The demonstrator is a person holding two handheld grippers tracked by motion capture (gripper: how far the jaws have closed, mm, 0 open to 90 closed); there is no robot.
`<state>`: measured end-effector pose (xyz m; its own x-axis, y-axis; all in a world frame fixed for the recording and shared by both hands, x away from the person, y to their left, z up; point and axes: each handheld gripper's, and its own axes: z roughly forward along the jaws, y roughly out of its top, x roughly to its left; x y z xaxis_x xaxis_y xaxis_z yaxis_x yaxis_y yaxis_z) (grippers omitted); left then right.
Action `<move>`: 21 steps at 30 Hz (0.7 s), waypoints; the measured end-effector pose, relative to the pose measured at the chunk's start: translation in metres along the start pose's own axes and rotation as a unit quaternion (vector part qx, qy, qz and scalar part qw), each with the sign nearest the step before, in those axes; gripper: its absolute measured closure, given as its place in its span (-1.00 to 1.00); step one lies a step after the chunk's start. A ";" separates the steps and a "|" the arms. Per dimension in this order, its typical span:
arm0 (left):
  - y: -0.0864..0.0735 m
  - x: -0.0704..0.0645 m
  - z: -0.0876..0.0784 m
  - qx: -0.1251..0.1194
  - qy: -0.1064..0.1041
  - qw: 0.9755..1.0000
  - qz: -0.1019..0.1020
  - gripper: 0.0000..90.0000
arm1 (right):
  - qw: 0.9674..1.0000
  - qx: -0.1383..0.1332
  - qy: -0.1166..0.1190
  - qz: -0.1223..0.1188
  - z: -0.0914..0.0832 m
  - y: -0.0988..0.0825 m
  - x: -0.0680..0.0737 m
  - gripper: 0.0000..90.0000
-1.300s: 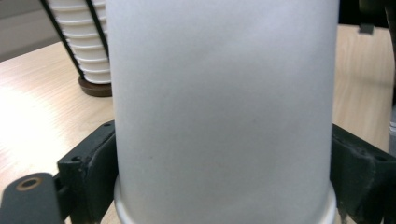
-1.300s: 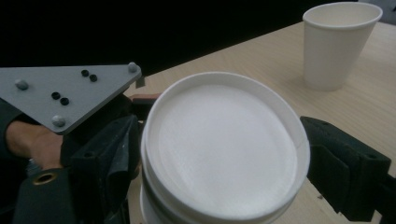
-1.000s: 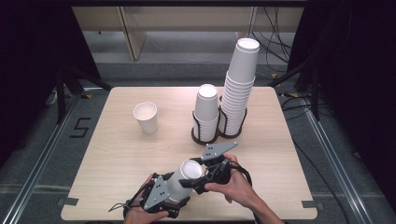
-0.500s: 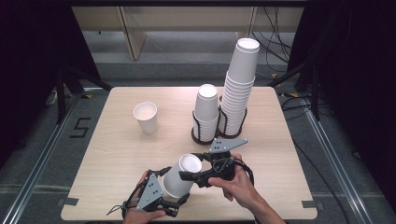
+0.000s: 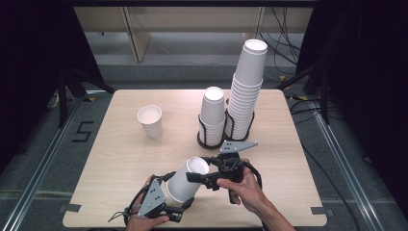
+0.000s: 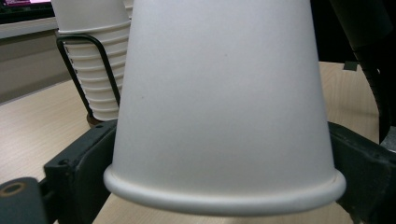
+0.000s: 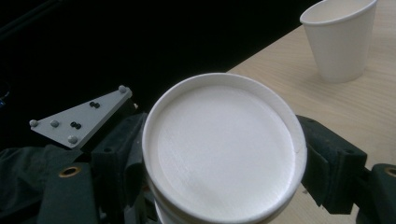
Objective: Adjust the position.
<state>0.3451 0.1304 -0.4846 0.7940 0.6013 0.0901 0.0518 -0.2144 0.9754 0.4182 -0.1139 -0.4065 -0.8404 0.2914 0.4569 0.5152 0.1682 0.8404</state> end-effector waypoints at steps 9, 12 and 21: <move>0.000 -0.001 0.000 -0.005 0.000 1.000 -0.004 -0.90 | 1.000 -0.006 0.008 0.018 -0.001 -0.001 0.000 -0.45; 0.000 -0.001 0.000 0.008 -0.001 1.000 0.006 -0.81 | 1.000 0.001 0.007 0.011 -0.001 -0.001 -0.001 -0.46; 0.000 0.003 0.001 0.040 -0.040 0.998 0.020 -0.70 | 0.995 0.074 -0.028 -0.065 -0.002 0.005 0.004 -0.57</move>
<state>0.3486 0.1312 -0.4843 0.8416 0.5291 0.1085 0.0651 -0.2987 0.9521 0.4173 -0.1138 -0.3997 -0.8932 0.3099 0.3258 0.4248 0.3440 0.8374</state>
